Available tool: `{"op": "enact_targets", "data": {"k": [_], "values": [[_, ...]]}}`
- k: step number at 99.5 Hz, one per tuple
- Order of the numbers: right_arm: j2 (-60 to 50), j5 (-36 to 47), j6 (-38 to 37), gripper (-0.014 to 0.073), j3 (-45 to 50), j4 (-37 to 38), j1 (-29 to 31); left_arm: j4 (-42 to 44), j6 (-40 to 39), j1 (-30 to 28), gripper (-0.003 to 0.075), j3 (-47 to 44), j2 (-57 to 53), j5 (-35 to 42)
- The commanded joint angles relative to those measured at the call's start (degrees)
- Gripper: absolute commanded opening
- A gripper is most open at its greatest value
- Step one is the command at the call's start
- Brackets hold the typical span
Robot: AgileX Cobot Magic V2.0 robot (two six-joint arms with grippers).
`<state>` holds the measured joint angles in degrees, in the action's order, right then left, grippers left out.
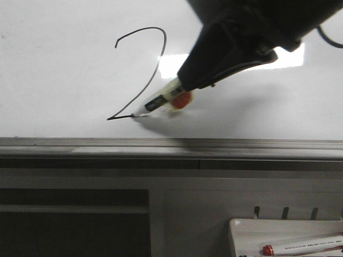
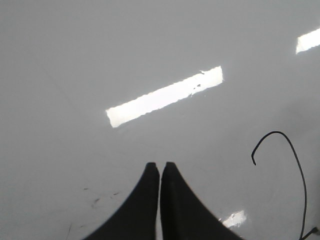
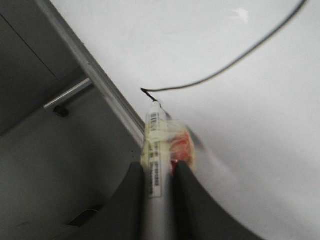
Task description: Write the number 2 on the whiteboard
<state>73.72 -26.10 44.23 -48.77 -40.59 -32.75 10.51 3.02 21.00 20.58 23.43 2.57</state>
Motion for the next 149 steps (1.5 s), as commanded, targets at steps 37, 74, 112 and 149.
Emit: {"op": "enact_targets", "data": {"k": [37, 74, 112, 149], "values": [[-12.4, -2.2, -1.1, -0.005, 6.0, -1.6, 6.2, 0.1, -0.6, 0.6, -0.0019, 1.8, 0.3, 4.0], [-6.0, -3.1, -1.1, -0.005, -4.3, 2.6, -5.9, 11.4, -0.6, 16.0, 0.0436, 1.8, 5.8, 5.3], [-0.6, -7.1, -1.3, -0.005, -13.9, 3.4, -11.2, 22.1, 1.6, 22.3, 0.0386, 4.5, 26.6, 10.8], [-0.6, -6.9, -1.4, -0.005, -13.9, 3.2, -13.1, 22.1, 2.1, 22.3, 0.0245, 4.5, 30.0, 11.4]]}}
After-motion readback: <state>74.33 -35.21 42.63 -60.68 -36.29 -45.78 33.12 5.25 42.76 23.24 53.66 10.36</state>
